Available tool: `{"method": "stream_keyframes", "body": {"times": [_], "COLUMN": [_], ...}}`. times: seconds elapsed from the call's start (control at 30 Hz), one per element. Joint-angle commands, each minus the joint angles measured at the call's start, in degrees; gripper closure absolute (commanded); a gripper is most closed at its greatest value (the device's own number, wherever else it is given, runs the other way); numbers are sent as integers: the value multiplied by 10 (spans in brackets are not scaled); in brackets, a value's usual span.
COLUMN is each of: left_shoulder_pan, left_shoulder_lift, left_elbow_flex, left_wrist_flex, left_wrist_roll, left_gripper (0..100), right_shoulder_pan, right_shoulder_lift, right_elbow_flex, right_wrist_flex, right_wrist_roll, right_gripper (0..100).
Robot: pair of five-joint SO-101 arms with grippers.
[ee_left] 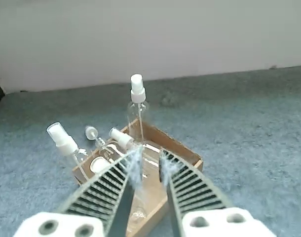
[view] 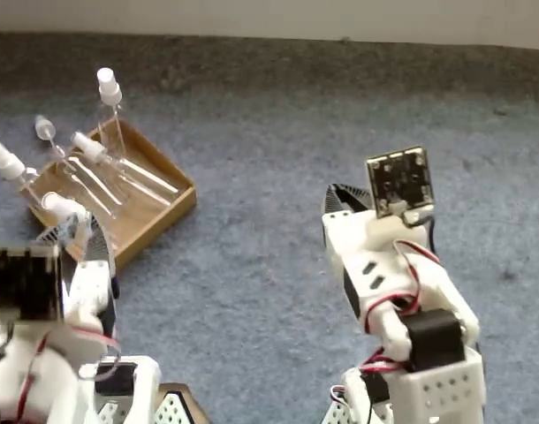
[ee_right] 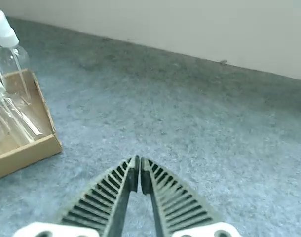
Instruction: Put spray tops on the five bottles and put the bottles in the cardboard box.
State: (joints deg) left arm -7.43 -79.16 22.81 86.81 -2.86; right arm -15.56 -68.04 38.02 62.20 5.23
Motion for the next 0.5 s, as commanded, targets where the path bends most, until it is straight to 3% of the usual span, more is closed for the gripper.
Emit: {"method": "stream_keyframes", "body": {"times": [0.0, 0.2, 0.47], "left_shoulder_pan": [22, 24, 24], "left_shoulder_lift": [-15, -63, -180], "left_elbow_flex": [27, 60, 138], "left_wrist_flex": [5, 6, 6], "left_wrist_roll": [-3, -3, -3], "left_gripper": [996, 996, 996], "right_shoulder_pan": [7, 15, 164], "right_shoulder_lift": [-17, -145, -265], "right_elbow_flex": [-130, -203, -124], "right_wrist_flex": [88, 133, 130], "right_wrist_roll": [0, 0, 0], "right_gripper": [993, 993, 993]}}
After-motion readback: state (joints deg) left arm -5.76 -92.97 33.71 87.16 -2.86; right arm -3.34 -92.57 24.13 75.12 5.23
